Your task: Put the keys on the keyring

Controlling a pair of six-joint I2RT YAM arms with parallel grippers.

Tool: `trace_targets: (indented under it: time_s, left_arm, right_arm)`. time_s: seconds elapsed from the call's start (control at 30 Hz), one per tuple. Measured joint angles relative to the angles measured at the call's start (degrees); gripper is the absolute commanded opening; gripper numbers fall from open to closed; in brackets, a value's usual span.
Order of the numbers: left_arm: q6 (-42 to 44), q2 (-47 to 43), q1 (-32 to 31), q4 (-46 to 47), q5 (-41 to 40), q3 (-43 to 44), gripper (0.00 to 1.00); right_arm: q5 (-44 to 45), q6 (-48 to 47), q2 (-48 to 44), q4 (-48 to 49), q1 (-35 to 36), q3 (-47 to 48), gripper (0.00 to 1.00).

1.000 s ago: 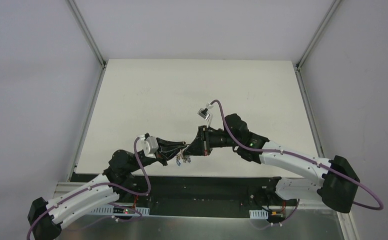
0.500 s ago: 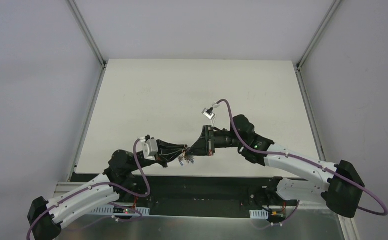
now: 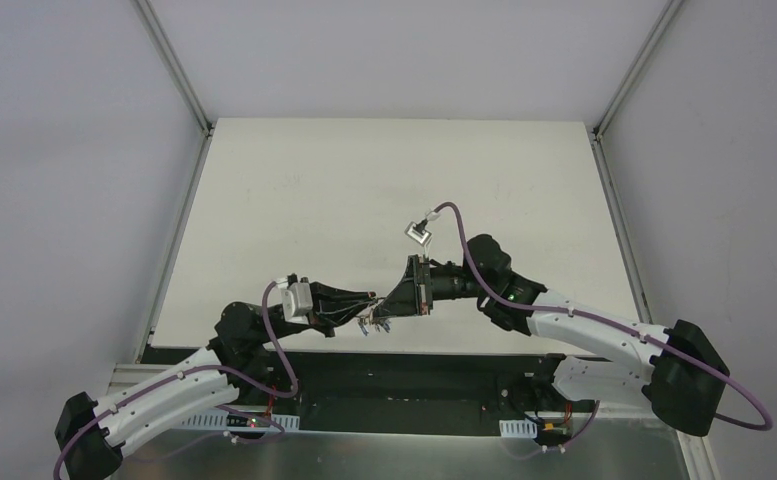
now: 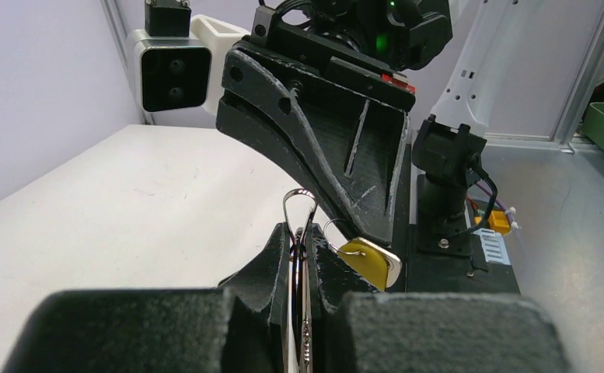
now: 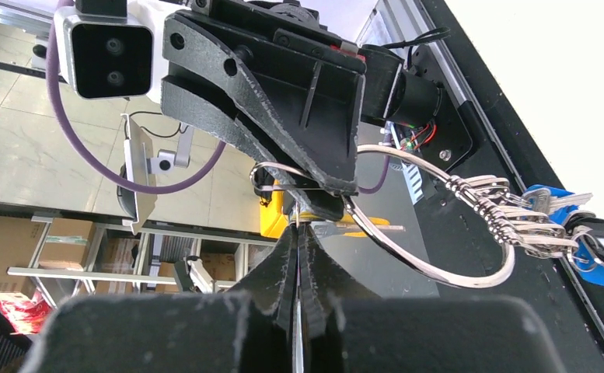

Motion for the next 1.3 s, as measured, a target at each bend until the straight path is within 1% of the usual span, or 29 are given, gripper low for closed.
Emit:
trace_targets:
  time_s: [0.33, 0.77, 1.3]
  left_arm:
    - [0.04, 0.02, -0.33, 0.46, 1.42, -0.48, 0.0]
    - [0.15, 0.02, -0.42, 1.64, 1.7, -0.9, 0.0]
    - [0.42, -0.09, -0.79, 2.8, 1.68, -1.44, 0.0]
  right_arm:
    - [-1.33, 5.01, 0.22, 5.35, -0.22, -0.81, 0.0]
    - [-3.69, 12.39, 3.65, 14.71, -0.98, -3.78, 0.0]
    - [-4.72, 17.29, 5.18, 21.14, -1.84, -5.9, 0.0]
